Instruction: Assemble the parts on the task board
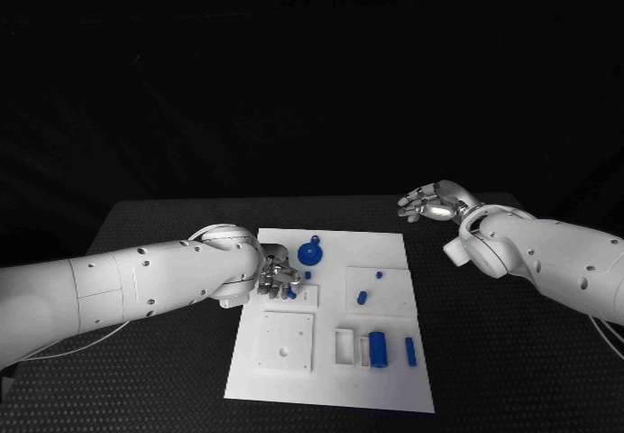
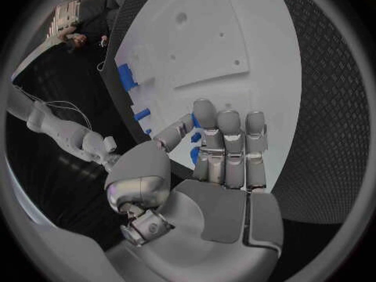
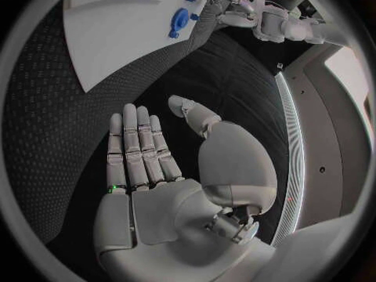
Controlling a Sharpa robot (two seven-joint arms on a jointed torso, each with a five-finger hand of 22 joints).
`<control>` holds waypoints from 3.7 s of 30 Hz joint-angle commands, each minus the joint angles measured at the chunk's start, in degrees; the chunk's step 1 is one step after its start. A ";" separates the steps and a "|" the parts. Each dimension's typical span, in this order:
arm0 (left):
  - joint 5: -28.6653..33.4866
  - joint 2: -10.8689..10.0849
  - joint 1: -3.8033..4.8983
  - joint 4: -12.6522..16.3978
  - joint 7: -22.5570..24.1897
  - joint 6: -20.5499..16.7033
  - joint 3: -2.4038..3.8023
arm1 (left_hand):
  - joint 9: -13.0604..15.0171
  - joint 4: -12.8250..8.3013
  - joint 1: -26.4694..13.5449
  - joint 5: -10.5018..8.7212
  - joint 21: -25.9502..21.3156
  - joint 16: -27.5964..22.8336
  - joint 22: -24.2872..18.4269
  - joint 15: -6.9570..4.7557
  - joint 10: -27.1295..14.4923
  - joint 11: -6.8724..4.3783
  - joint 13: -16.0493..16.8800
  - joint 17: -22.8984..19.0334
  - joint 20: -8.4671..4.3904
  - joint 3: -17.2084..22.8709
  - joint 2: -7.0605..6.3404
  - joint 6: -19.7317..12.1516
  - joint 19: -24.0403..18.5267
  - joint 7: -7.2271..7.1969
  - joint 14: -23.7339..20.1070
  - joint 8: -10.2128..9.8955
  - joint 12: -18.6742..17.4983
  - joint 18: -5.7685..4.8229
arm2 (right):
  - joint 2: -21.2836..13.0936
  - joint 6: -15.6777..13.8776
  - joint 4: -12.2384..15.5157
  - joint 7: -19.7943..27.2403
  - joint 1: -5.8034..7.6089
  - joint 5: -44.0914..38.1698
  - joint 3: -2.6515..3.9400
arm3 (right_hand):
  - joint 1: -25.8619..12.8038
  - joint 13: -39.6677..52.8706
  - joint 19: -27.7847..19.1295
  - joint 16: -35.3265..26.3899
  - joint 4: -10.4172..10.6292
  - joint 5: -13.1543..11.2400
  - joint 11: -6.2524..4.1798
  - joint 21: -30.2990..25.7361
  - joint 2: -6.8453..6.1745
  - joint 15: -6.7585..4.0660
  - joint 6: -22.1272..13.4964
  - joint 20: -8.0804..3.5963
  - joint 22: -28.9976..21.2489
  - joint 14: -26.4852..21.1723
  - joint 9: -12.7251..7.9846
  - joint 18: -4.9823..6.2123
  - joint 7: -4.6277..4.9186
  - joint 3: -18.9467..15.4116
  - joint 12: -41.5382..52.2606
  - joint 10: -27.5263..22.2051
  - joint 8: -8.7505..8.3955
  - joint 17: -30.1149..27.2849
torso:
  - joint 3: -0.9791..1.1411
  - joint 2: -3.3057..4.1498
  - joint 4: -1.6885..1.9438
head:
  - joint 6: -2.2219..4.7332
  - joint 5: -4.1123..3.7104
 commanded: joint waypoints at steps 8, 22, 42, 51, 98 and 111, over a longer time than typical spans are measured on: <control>-0.38 0.16 -0.37 0.14 0.76 -0.10 -0.06 | 0.02 0.31 0.70 -0.42 0.01 0.25 0.08 0.05 -1.45 -0.94 -0.17 -0.20 -6.42 0.30 -0.33 5.89 -0.01 -5.58 -0.41 0.01 0.22 1.11 | 0.00 0.88 0.15 0.44 -0.01 0.14 0.01 | -0.70 -0.07 -0.21 0.08 -0.06 0.36 0.06 -0.26 0.07 -0.01 0.01 -0.02 0.12 -0.32 -0.10 0.18 0.37 -0.37 -0.39 0.40 0.35 -0.11 | 0.06 -0.02 -0.01 | -0.10 0.07; -1.21 0.14 -0.38 0.16 1.23 2.03 -0.06 | -0.11 0.56 0.39 0.85 -0.15 1.46 0.58 0.24 -1.16 -0.67 -0.61 -0.91 -6.27 -2.46 0.23 6.36 -0.30 -5.79 -0.43 0.45 1.13 1.05 | -0.02 0.96 0.24 0.36 -0.01 0.15 0.01 | -0.29 -0.17 -0.21 0.12 -0.37 0.37 0.05 -0.42 0.14 -0.01 0.00 -0.03 0.28 -0.38 -0.17 0.24 0.38 -0.25 -0.41 0.41 0.37 -0.19 | 0.06 0.00 0.01 | -0.21 0.10; -1.21 0.17 -0.38 0.15 0.87 2.47 -0.06 | -0.35 -1.31 -2.84 7.95 -0.27 3.67 1.60 0.37 -1.47 -0.67 -0.62 -1.58 -6.09 -1.96 3.88 6.91 -0.94 -6.07 -0.86 1.08 3.06 1.06 | 0.02 0.98 0.24 0.32 -0.01 0.15 0.01 | 0.03 -0.24 -0.21 0.15 -0.59 0.43 0.06 -0.55 0.16 0.03 0.01 0.00 0.41 -0.44 -0.23 0.24 0.40 -0.10 -0.41 0.43 0.40 -0.27 | 0.03 0.03 0.02 | -0.26 0.09; -1.21 0.26 -0.48 0.16 0.69 2.37 -0.06 | -0.32 -1.38 -3.54 8.99 -0.25 4.12 1.87 0.38 -1.53 -0.70 -0.54 -1.65 -6.06 -1.55 4.55 6.99 -1.21 -6.13 -0.91 1.23 3.50 1.05 | -0.02 1.00 0.30 0.32 -0.01 0.15 0.01 | 0.04 -0.29 -0.20 0.17 -0.59 0.72 0.07 -0.65 0.16 0.06 0.02 0.05 0.49 -0.47 -0.27 0.23 0.43 -0.06 -0.42 0.45 0.41 -0.32 | 0.03 0.01 0.01 | -0.32 0.12; -3.23 0.22 -0.68 0.89 0.61 3.03 -0.06 | -1.07 0.40 -3.78 3.23 -1.12 5.88 2.50 0.39 -1.66 -0.82 -0.96 -2.70 -6.04 -0.41 3.47 7.95 -0.78 -6.47 -0.84 1.50 5.51 1.08 | -0.17 1.21 0.58 0.36 -0.01 0.15 0.01 | -0.19 -0.51 -0.13 0.31 -0.51 2.21 0.09 -1.09 0.12 0.12 0.02 0.18 0.91 -0.58 -0.48 0.27 0.52 -0.07 -0.44 0.50 0.47 -0.55 | 0.00 0.00 0.03 | -0.70 0.04; -3.40 0.20 -0.76 1.09 1.00 2.17 -0.06 | -1.13 0.77 0.16 3.98 -1.34 6.43 2.87 0.49 -1.62 -0.79 -1.20 -2.98 -6.00 -0.56 1.45 8.16 -0.74 -6.57 -0.80 1.75 6.10 1.08 | -0.14 1.24 0.56 0.36 -0.01 0.20 0.01 | -0.45 -0.58 -0.11 0.35 -0.39 2.61 0.10 -1.22 0.13 0.13 -0.01 0.20 1.04 -0.62 -0.54 0.29 0.58 -0.22 -0.44 0.50 0.48 -0.61 | 0.04 -0.01 0.03 | -0.78 0.07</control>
